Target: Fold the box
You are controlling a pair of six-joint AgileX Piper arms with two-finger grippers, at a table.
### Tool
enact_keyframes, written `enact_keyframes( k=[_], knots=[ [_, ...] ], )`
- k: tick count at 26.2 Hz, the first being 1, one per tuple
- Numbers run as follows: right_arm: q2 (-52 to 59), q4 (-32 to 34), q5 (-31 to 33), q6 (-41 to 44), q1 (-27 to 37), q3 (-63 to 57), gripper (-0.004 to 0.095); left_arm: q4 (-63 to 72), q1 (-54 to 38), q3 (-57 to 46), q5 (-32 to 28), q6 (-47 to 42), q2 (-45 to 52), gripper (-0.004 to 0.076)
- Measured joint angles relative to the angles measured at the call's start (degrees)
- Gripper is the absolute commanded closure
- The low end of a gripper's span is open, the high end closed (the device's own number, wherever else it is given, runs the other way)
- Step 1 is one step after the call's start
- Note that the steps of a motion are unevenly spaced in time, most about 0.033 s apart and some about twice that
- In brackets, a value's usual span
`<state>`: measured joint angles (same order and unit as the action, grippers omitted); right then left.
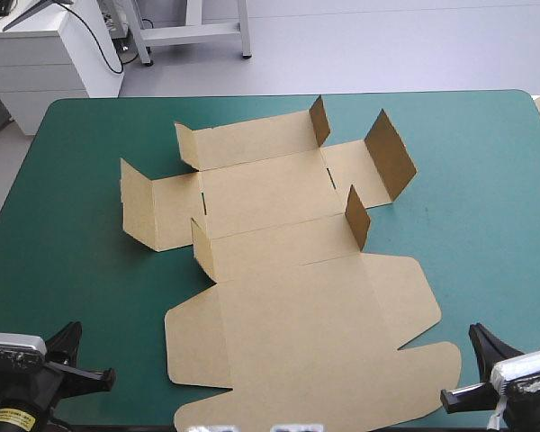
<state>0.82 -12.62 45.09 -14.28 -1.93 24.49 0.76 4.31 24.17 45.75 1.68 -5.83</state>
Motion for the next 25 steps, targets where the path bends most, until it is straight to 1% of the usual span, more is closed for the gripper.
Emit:
enact_keyframes(
  k=[16, 20, 22, 24, 25],
  knots=[
    [0.0, 0.0, 0.0, 0.0, 0.0, 0.0, 0.0929, 0.0, 0.0, 0.0, 0.0, 0.0, 0.0, 0.0731],
    [-0.61, 0.0, 2.56, 1.4, 0.0, 1.49, 0.0927, 0.0, 0.0, 0.0, 0.0, 0.0, 0.0, 0.0731],
    [-5.12, 0.0, 3.45, -0.73, 0.0, 4.81, 0.0927, 0.0, 0.0, 0.0, -0.04, 0.0, 0.0, 0.0731],
    [-10.92, -0.25, 3.03, -6.61, 0.0, 9.13, 0.0927, 0.0, 0.0, 0.0, -0.04, 0.0, 0.0, 0.0731],
    [-14.19, -0.7, 1.84, -9.39, 0.0, 11.27, 0.0927, 0.0, 0.0, 0.0, -0.04, 0.0, 0.0, 0.0731]
  ],
)
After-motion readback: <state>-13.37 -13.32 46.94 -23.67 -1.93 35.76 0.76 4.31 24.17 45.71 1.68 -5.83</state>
